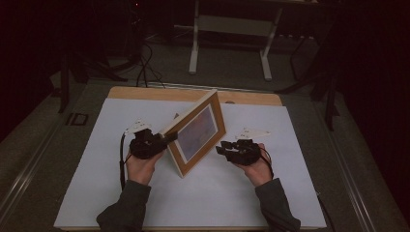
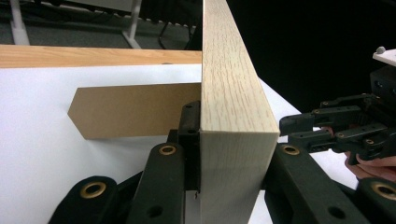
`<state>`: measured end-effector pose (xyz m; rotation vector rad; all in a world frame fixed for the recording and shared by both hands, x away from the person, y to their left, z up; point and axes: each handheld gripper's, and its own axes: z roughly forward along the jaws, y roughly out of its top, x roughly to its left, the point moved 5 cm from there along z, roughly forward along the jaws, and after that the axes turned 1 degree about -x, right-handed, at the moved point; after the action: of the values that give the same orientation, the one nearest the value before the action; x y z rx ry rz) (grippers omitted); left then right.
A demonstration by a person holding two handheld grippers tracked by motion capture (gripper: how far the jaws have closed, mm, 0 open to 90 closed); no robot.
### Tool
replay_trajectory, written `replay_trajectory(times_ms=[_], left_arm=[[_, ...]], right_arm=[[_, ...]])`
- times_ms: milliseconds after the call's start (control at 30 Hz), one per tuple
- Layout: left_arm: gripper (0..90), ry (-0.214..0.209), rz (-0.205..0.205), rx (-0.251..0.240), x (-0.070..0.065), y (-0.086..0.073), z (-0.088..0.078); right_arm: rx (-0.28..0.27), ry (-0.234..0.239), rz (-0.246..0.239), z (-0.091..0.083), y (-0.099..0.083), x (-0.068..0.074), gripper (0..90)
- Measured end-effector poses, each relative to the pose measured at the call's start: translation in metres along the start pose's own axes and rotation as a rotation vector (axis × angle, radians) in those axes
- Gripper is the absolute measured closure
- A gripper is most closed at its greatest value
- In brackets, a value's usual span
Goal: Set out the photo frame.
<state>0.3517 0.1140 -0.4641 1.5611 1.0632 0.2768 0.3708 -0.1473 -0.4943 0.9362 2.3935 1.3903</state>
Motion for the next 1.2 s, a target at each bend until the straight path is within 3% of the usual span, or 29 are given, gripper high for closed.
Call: replay_trajectory(times_ms=[33,267,500,667,1033,1200], left_arm=[[75.2,-0.005,-0.008,-0.001,0.001,0.0,0.0],[75.5,-0.02,-0.012,0.009,0.003,0.001,0.0],[75.6,-0.034,-0.005,0.011,0.005,0.002,0.0],[75.6,-0.046,0.003,0.012,0.008,0.002,0.001],[75.6,-0.07,0.008,0.036,0.01,0.004,0.001],[75.6,-0.089,-0.005,0.035,0.012,0.004,0.002]], right_arm=[[0.009,-0.026,-0.016,0.001,0.0,-0.001,64.3],[0.023,-0.051,-0.035,0.003,0.002,-0.003,62.3],[0.021,-0.06,-0.023,0.004,0.007,-0.015,58.0],[0.029,-0.077,0.002,0.008,0.011,-0.028,53.6],[-0.022,-0.097,0.073,0.013,0.035,-0.054,51.7],[-0.042,-0.105,0.103,0.016,0.045,-0.066,46.6]])
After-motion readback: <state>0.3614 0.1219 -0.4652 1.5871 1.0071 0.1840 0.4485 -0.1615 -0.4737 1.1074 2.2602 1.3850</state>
